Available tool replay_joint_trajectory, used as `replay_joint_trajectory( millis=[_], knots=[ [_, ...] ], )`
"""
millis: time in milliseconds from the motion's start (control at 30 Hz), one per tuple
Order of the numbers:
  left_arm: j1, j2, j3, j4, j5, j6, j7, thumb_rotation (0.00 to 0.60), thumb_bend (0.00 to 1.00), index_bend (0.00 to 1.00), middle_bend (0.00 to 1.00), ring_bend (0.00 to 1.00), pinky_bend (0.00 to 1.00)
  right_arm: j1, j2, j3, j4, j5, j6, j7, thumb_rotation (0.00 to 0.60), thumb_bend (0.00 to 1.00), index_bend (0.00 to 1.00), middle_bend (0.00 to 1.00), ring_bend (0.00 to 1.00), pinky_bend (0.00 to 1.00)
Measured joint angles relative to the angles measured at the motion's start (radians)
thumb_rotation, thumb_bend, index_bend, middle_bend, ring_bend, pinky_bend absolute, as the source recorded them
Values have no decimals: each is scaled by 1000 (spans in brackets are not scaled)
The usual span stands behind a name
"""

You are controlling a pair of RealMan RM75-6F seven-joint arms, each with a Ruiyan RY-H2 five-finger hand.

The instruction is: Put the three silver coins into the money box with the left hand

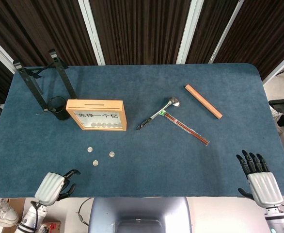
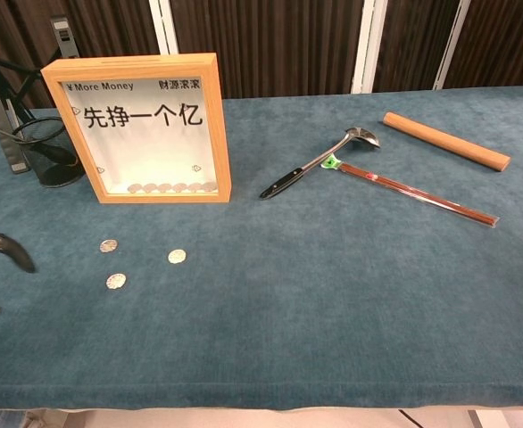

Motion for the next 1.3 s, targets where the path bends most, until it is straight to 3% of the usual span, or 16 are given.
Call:
replay_joint_trajectory(
  millis=[367,733,1300],
  knots=[
    [-56,-170,-90,50,-167,-116,189,600,395,384,1000,1000,1000,4,6,3,0,4,-3,15,600,151,0,0,0,0],
    [-94,-273,-128,124,-241,-153,284,600,384,398,1000,1000,1000,4,7,2,-1,1,-3,16,600,151,0,0,0,0],
    [-133,-351,-156,218,-310,-173,346,600,398,406,1000,1000,1000,-3,14,3,-1,7,9,27,600,151,0,0,0,0]
  ],
)
